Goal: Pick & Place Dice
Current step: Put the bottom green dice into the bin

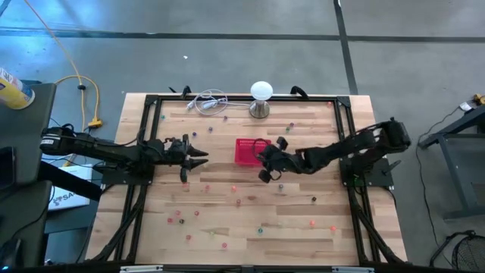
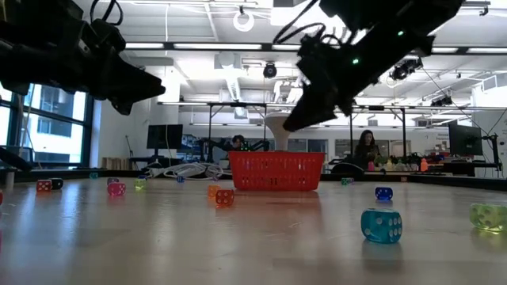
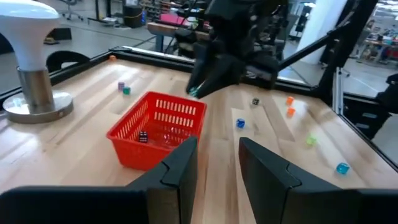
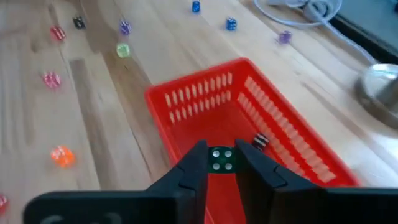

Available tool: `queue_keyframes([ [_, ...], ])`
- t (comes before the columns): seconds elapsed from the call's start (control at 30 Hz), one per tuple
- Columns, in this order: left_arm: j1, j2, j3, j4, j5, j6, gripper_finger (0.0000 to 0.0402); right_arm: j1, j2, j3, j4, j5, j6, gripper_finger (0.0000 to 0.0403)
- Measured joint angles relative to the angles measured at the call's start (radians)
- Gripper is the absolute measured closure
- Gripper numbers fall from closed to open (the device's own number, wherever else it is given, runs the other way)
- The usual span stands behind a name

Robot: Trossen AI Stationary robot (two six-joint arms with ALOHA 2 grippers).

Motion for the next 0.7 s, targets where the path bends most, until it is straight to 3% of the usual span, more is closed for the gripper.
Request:
queue_keyframes([
  [0.5, -0.090, 0.013, 0.000, -0.140, 0.003, -0.065, 0.0289, -0.066, 0.023, -0.002, 0.067, 0.011, 0.059, 0.0178],
  [0.7, -0.093, 0.013, 0.000, -0.106, -0.027, -0.032, 0.0289, -0.066, 0.023, -0.002, 0.057, -0.056, 0.061, 0.0156],
])
